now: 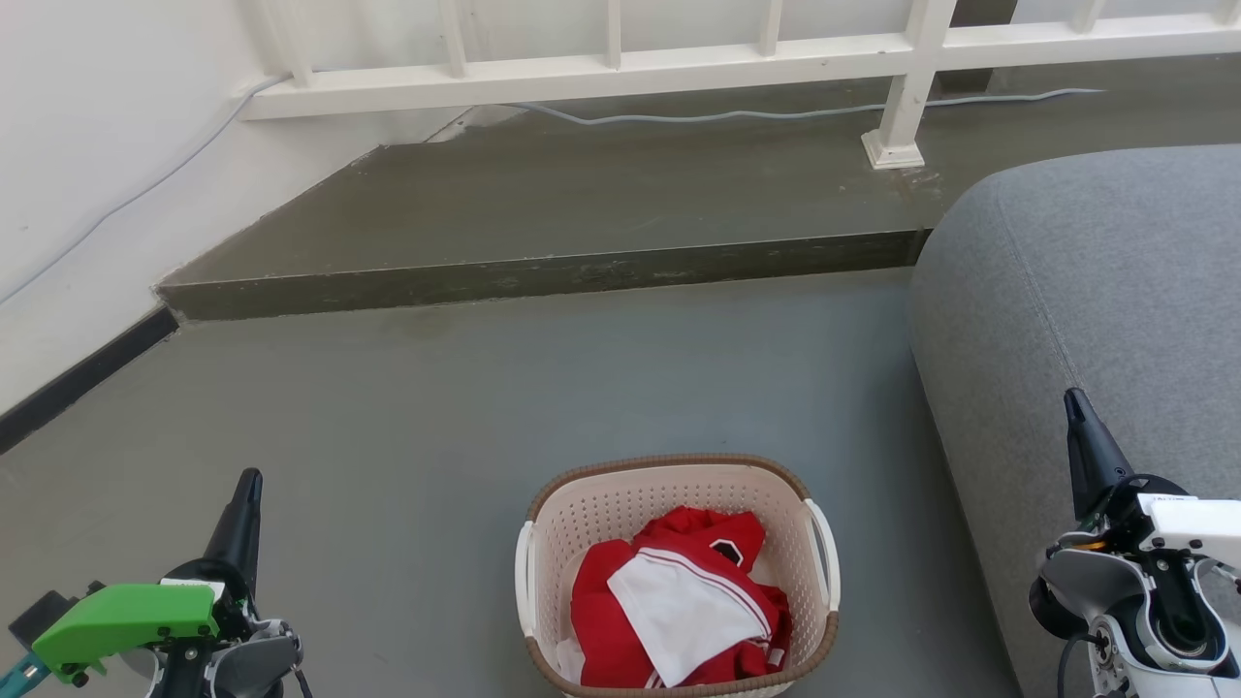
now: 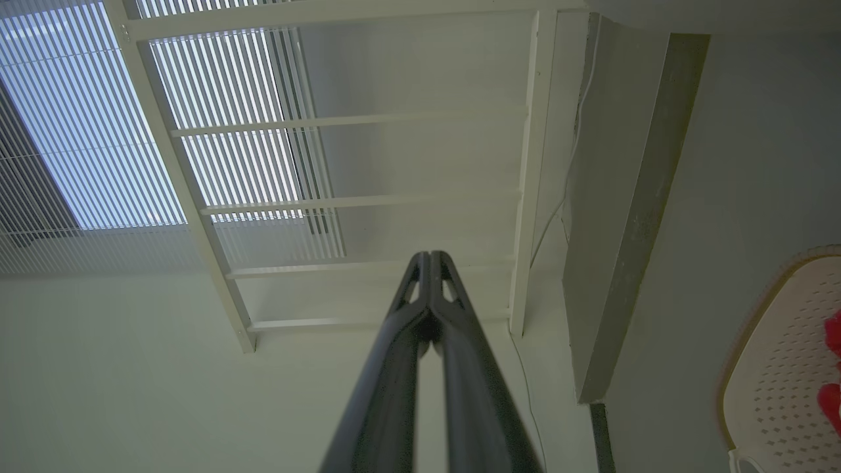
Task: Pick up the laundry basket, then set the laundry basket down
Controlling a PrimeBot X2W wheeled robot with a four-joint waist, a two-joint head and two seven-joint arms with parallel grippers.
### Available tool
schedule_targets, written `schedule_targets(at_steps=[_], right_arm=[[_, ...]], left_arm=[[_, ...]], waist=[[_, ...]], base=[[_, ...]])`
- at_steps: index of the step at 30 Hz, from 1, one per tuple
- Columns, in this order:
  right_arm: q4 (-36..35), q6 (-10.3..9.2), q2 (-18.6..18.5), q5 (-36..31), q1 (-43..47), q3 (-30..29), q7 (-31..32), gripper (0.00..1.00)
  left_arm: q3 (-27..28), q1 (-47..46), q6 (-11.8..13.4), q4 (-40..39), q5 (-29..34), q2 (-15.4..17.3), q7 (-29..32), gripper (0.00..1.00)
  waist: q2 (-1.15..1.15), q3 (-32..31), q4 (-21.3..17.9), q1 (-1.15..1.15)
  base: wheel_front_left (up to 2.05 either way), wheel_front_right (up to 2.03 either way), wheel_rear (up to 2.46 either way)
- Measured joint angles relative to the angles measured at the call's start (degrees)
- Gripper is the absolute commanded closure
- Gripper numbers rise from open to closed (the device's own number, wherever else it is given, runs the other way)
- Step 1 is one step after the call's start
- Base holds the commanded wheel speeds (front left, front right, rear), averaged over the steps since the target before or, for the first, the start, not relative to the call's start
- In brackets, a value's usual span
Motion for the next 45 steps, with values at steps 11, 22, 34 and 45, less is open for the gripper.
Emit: schedule_targets(at_steps=[11, 22, 34, 45], right_arm=[[0.0, 0.0, 0.0, 0.0, 0.0, 0.0, 0.0, 1.0], [0.0, 0.0, 0.0, 0.0, 0.0, -0.1, 0.0, 1.0], [0.0, 0.0, 0.0, 0.0, 0.0, -0.2, 0.0, 1.0], [0.0, 0.0, 0.1, 0.0, 0.0, -0.2, 0.0, 1.0]], left_arm=[[0.0, 0.0, 0.0, 0.0, 0.0, 0.0, 0.0, 1.0], [0.0, 0.0, 0.0, 0.0, 0.0, 0.0, 0.0, 1.0], [0.0, 0.0, 0.0, 0.0, 0.0, 0.0, 0.0, 1.0], [0.1, 0.0, 0.0, 0.0, 0.0, 0.0, 0.1, 1.0]], waist=[[0.0, 0.0, 0.0, 0.0], [0.0, 0.0, 0.0, 0.0], [0.0, 0.0, 0.0, 0.0], [0.0, 0.0, 0.0, 0.0]], base=[[0.0, 0.0, 0.0], [0.0, 0.0, 0.0], [0.0, 0.0, 0.0], [0.0, 0.0, 0.0]])
